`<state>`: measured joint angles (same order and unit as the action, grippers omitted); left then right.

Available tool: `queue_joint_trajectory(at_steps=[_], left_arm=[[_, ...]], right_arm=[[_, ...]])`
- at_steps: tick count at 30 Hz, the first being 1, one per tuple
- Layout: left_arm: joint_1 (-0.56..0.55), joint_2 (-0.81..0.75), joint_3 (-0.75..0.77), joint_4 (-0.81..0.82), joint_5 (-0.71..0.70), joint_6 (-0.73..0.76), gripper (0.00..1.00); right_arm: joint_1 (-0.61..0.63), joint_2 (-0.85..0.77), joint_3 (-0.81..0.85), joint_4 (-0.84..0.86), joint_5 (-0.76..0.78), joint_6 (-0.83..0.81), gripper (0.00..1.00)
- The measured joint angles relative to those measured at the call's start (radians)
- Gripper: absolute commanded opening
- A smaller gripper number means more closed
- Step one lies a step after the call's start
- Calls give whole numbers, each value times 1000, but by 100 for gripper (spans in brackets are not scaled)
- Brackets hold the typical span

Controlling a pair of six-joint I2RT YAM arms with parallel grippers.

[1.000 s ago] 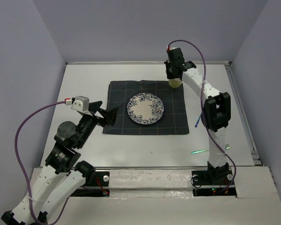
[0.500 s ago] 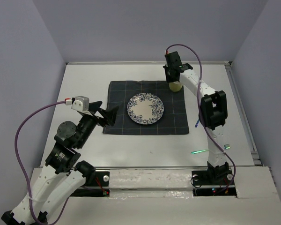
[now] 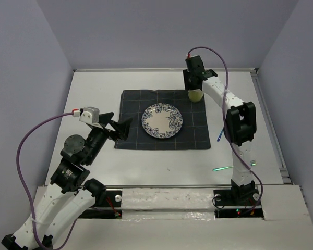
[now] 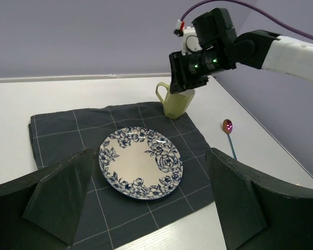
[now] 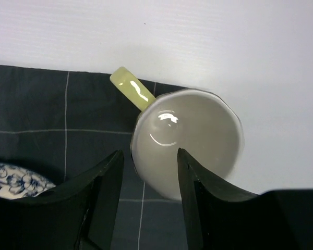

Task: Set the dinner table for one person

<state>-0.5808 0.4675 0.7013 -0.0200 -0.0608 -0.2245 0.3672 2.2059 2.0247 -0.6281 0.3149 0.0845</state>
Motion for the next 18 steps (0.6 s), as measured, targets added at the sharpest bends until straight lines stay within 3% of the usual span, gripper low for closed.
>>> queue_joint_trajectory(at_steps=[4,8,12,18], left_arm=[[-1,-1,0,0,0,0,99],[-9,-10,0,0,1,0,99],[-15,-28,0,-1,2,0,99],[-24,-54,0,0,3,0,99]], right_arm=[[-1,-168,-138,5,15,38,48],[-19,-489,-443,67,34,108,45],[-118,-777,-745,137,38,210,45],[-274,-818,-1047,178,8,305,47]])
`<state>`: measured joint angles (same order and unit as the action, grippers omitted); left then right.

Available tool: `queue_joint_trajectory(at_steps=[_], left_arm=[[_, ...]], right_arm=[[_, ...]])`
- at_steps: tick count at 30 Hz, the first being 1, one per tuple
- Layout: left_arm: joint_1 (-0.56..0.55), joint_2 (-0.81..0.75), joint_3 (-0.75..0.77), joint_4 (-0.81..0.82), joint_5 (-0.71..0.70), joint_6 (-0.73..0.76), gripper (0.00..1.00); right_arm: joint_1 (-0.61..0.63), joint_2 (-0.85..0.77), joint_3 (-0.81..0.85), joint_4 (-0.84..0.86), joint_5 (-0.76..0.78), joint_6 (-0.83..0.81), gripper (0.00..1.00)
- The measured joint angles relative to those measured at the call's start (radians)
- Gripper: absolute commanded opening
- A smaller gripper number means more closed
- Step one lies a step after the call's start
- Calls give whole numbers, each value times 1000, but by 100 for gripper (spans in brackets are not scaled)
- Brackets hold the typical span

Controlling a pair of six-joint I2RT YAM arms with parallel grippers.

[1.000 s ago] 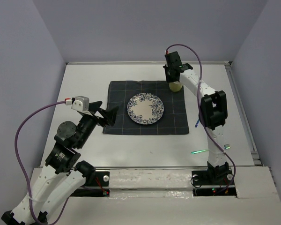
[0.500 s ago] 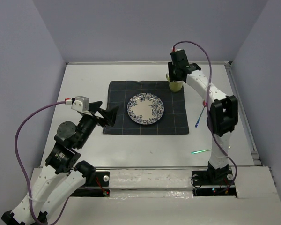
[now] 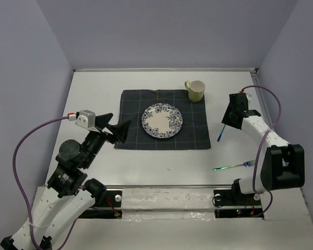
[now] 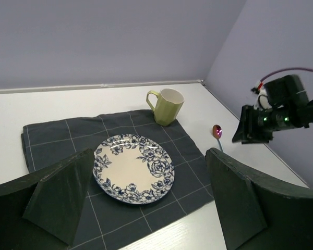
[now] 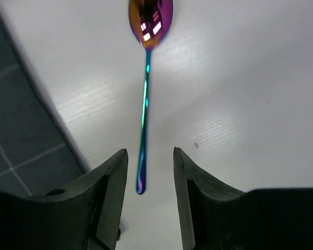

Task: Set the dinner table for one person

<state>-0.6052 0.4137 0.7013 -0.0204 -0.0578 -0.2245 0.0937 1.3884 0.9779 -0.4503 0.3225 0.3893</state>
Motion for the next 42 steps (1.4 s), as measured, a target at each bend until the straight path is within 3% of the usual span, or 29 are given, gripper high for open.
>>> queue_joint_trajectory(at_steps=[3,15,31,33,37,42], left_arm=[[-5,-5,0,0,0,0,99],[-30,-19,0,0,0,0,99],[-31,-19,0,0,0,3,99],[-31,-19,0,0,0,4,99],[-34,-19,0,0,-2,5,99],[-35,-19,0,0,-2,7,99]], right_arm=[[-14,52,-68,-2,-32,19,47],[-28,223,-72,115,-58,26,39],[-57,351,41,119,-73,10,28],[-68,364,57,119,-81,10,24],[-84,369,63,118,-91,6,0],[-88,366,63,116,-95,7,0]])
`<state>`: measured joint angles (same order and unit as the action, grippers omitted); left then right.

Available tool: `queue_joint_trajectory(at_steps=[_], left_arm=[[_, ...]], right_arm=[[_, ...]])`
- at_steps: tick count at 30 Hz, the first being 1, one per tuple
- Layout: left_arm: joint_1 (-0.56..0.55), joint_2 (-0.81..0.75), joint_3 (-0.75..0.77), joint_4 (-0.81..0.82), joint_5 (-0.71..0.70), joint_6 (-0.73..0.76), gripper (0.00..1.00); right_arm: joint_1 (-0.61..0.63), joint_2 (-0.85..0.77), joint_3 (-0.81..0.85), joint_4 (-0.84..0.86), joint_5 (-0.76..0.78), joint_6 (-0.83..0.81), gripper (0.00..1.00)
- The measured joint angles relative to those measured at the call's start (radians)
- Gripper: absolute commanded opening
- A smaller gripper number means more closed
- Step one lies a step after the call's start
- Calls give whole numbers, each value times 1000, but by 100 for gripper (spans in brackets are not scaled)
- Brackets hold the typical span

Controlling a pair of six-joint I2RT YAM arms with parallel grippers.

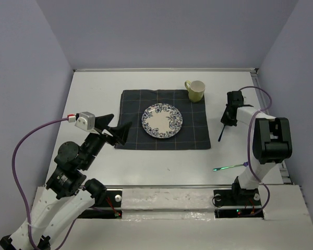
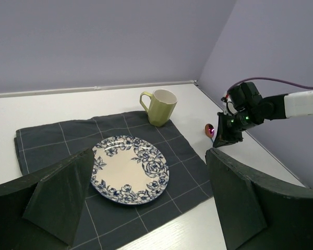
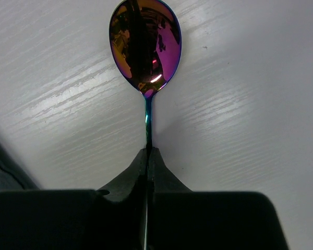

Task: Set the dinner table for one person

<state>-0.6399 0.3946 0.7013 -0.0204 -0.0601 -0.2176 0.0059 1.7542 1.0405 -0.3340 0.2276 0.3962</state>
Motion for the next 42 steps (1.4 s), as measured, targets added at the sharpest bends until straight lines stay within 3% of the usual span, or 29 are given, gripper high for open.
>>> queue_joint_trajectory(at_steps=[4,9,15,21,42], left_arm=[[0,0,0,0,0,0,99],[0,0,0,0,-1,0,99],[0,4,0,0,0,0,99],[0,16,0,0,0,0,99],[0,20,0,0,0,0,99]], right_arm=[[0,-35,-16,-15,1,-2,0],[17,-208,-48,-47,4,-12,0],[247,-340,-48,-48,41,4,0],[497,-229,-22,-52,25,27,0],[504,87,164,-25,63,50,0]])
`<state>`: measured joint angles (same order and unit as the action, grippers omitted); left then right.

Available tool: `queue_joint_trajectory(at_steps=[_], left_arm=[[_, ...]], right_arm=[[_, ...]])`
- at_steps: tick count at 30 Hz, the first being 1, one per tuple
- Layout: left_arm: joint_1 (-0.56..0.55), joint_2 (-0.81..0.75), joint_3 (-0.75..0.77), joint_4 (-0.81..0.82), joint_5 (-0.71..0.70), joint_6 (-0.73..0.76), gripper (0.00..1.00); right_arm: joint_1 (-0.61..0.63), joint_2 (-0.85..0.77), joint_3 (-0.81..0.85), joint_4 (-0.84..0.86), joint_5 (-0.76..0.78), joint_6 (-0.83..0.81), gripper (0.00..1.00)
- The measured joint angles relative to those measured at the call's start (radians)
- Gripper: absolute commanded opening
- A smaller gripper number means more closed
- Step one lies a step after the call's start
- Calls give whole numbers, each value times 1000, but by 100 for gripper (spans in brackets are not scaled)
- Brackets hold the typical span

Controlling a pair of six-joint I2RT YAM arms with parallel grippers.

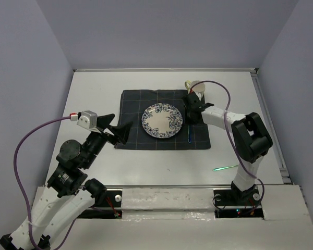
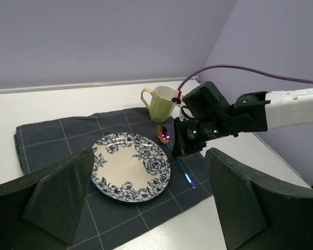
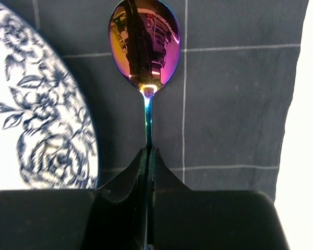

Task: Set the dinner table for one person

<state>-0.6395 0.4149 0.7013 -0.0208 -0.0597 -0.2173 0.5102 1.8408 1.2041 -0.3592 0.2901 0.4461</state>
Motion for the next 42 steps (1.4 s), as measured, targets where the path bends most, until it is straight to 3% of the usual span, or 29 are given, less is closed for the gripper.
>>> queue_joint_trajectory(at_steps=[12,13,15,16,20,25,28,35,37,38,42], left_arm=[[0,2,0,0,-1,0,99],[0,2,0,0,-1,0,99],[0,2,0,0,-1,0,99],[0,2,0,0,-1,0,99],[0,2,0,0,-1,0,99],[0,2,0,0,2,0,99],[0,-11,-1,-1,2,0,99],[-16,-84,-1,1,0,0,99],[-31,-100,-1,1,-4,0,99],[-37,-106,-1,1,-6,0,99],[-63,-124,-1,0,-21,0,99]], right_arm=[[-4,54,83,3,43,-4,2],[-6,65,88,5,42,-4,5],[-7,86,98,6,41,-5,22],[-7,97,99,7,41,-4,37],[-6,114,100,2,35,-3,48],[-7,82,101,-20,37,4,50],[-6,-47,20,-22,42,33,49],[-14,-564,-330,-116,87,263,46],[-19,-666,-421,-213,96,352,53],[-19,-708,-458,-272,100,399,70],[-26,-895,-546,-469,106,558,75]])
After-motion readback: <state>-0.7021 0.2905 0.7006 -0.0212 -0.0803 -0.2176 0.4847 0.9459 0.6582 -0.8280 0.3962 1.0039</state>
